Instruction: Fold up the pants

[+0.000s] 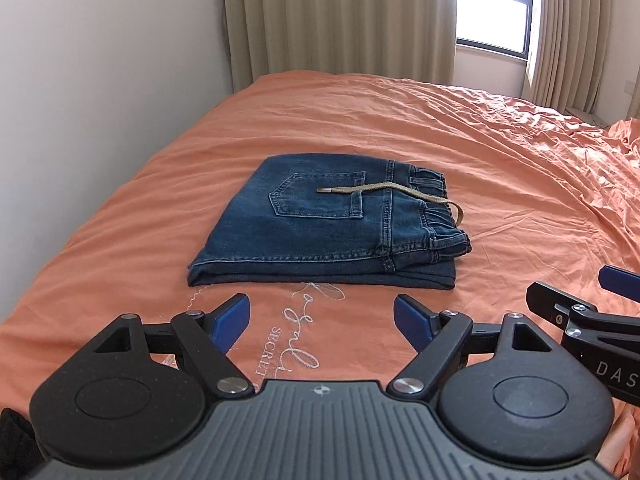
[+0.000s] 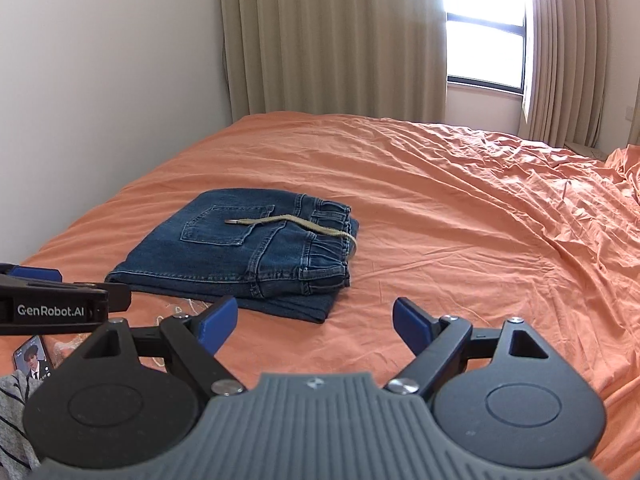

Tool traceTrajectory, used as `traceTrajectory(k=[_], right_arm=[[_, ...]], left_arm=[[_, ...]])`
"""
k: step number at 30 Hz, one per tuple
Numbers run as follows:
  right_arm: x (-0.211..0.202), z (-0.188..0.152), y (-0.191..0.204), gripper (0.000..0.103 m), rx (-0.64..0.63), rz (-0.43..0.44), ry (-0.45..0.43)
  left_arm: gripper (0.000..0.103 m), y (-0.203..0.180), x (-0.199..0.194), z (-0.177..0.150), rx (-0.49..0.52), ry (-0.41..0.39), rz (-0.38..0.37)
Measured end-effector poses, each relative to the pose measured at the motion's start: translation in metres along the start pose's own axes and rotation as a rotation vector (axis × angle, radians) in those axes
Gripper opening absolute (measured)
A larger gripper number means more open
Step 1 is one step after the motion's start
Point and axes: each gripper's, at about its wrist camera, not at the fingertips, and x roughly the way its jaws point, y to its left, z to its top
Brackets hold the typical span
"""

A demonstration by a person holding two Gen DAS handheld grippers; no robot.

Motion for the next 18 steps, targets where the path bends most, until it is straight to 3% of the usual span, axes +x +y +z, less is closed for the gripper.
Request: traceTrajectory(k=[18], right_arm=[[0.0042, 0.0053, 0.0022, 0.081, -0.010, -0.010, -0.002]], left_arm=[[0.095, 0.0040, 0.0037, -0.0004, 0.002, -0.002, -0.004]])
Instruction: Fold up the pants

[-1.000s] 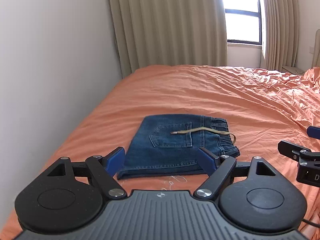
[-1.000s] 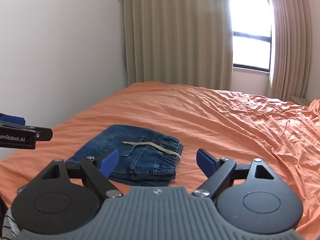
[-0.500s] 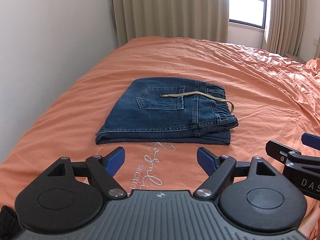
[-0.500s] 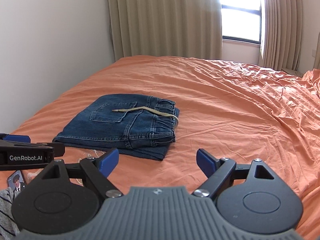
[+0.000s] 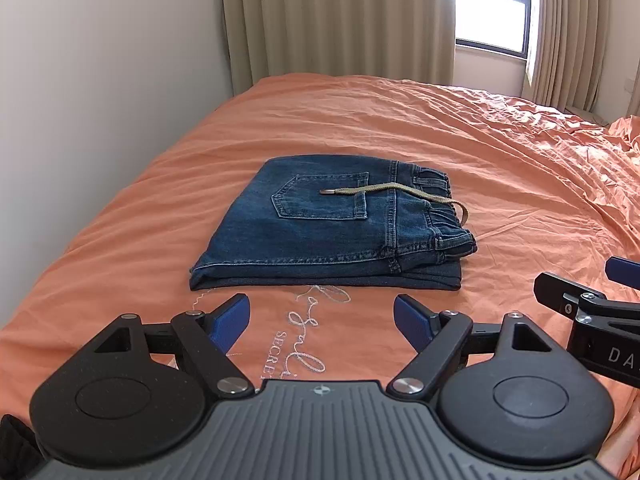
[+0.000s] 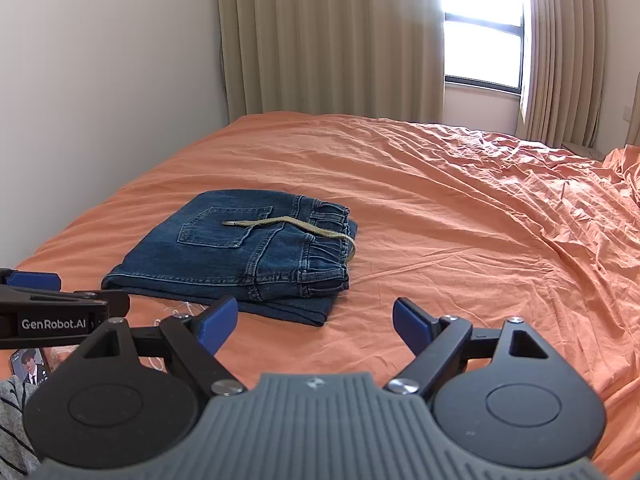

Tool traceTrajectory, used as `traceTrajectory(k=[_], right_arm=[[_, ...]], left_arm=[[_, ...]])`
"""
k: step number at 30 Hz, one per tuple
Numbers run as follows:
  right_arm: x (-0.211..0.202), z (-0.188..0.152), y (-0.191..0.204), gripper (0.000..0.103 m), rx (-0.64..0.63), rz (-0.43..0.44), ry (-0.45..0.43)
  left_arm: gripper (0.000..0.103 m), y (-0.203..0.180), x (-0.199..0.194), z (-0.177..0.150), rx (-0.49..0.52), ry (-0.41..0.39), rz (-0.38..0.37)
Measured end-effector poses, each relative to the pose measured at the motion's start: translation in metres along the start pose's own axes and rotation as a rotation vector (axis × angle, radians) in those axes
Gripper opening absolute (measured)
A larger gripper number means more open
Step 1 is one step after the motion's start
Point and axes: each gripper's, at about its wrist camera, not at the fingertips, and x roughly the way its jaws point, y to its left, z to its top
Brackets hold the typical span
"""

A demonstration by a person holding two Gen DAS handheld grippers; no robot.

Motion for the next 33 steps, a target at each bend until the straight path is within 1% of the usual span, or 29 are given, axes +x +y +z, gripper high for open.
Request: traceTrajectory(k=[9, 33], right_arm=[[-0.001, 0.001, -0.003, 0.081, 0.003, 0.009, 0.000], [-0.006, 0.003, -0.011, 0.081, 0.017, -0.007, -0.002]], left_arm=[[0.095, -0.002, 0.000, 0.002, 0.007, 0.002, -0.006], [0.095, -0.006, -0.003, 0.005, 0.032, -0.014, -0.015]])
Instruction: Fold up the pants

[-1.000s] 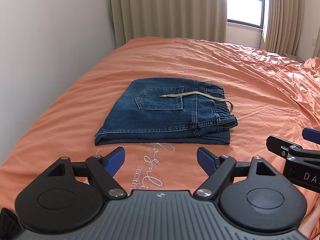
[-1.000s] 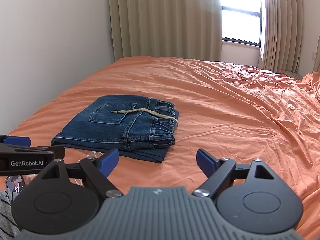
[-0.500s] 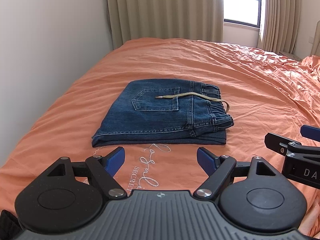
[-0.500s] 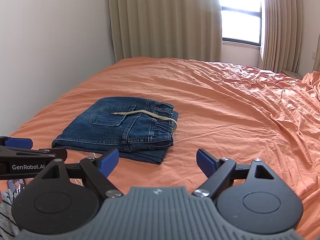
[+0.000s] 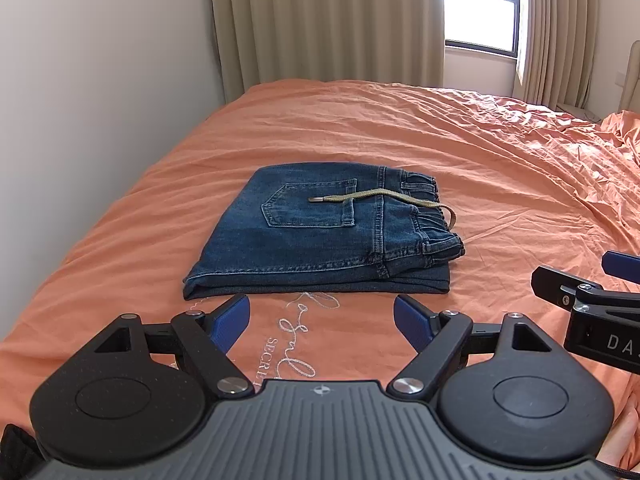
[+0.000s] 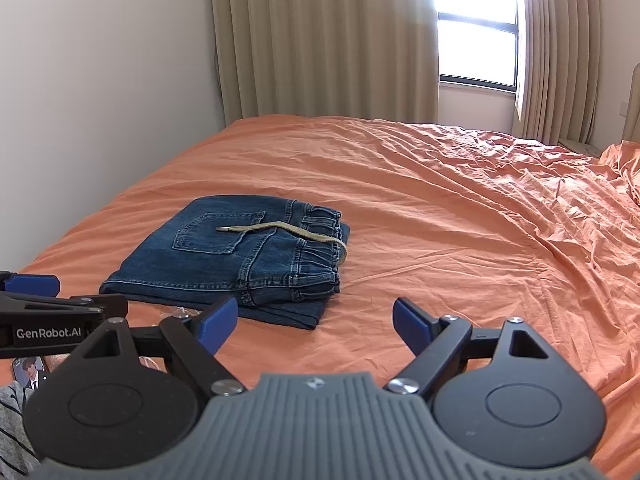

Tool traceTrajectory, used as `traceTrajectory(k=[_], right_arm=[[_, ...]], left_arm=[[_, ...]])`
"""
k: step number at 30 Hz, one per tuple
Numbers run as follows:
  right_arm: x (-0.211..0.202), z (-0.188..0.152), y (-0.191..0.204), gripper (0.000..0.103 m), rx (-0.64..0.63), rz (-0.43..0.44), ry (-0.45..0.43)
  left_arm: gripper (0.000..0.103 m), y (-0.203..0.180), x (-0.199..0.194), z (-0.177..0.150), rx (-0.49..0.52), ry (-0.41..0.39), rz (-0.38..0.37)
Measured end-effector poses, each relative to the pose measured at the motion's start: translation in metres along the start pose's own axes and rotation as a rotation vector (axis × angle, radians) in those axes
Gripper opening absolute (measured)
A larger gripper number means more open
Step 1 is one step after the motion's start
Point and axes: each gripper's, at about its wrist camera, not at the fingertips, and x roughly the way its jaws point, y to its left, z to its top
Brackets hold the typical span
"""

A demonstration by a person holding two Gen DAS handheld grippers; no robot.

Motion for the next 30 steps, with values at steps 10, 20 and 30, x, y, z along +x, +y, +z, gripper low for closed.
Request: traceTrajectory(k=[10, 20, 30], right_arm=[[-0.0018, 0.0015, -0.0023, 0.081, 0.009, -0.002, 0.007], [-0.0011, 0.0025, -0.0035, 0.081, 0.020, -0.007, 0.015], [-0.0014, 0.0024, -0.0058, 0.081, 0.032, -0.006, 0.020]], left_arm=[[0.095, -0.0033, -0.0016, 0.0027, 0.009, -0.003, -0.006], [0.095, -0.0033, -0.0020, 0.0025, 0.004, -0.005, -0.010], [0.095, -0.0041, -0.0048, 0.0029, 0.003, -0.015, 0.000]])
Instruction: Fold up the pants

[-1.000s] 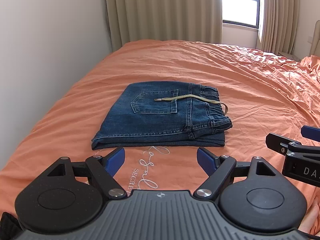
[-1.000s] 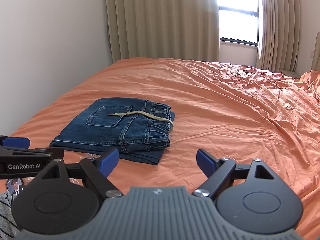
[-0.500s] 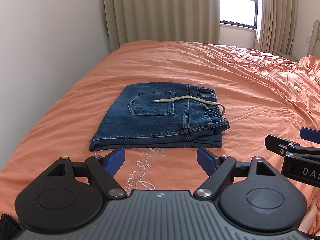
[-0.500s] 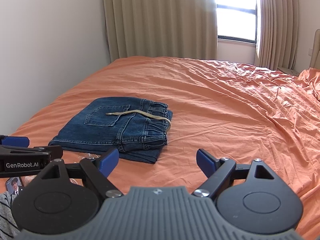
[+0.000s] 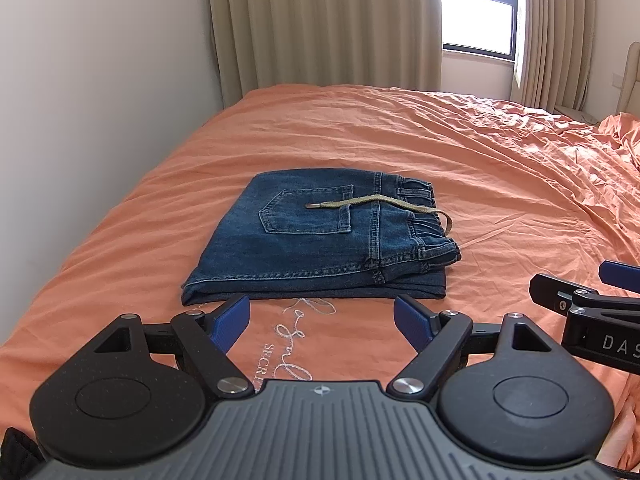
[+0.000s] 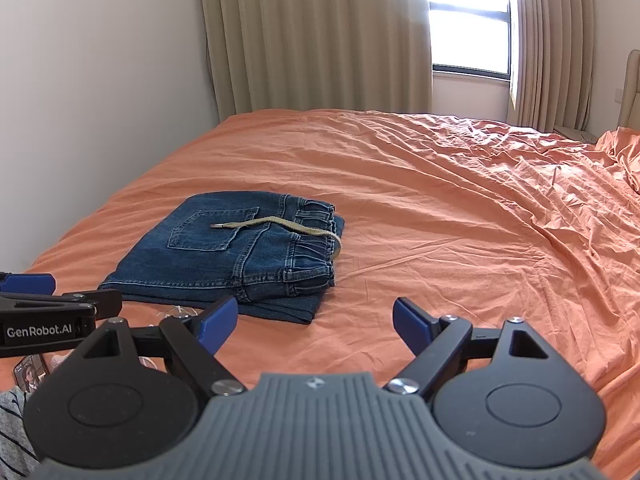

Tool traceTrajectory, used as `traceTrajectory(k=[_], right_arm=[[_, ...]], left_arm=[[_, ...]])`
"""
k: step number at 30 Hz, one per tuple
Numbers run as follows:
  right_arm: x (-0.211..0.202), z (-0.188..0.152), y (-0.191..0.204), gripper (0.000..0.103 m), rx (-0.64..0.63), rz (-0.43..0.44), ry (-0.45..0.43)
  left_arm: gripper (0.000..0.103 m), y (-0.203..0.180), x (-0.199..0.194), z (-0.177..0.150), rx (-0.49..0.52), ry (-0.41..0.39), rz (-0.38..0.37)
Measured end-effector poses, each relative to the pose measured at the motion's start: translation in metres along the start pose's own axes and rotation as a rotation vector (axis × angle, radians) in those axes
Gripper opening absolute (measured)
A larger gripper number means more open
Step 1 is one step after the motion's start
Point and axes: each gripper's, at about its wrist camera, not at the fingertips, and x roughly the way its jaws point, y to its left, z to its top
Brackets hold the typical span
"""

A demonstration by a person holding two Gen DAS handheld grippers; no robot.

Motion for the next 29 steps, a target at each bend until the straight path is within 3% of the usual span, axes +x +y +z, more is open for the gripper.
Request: traceTrajectory(k=[29], right_arm=[[-0.0045, -0.0035, -0.0052, 0.081, 0.029, 0.002, 0.004]], left_arm=[[0.095, -0.0028, -0.0081, 0.0013, -0.002, -0.028, -0.025]])
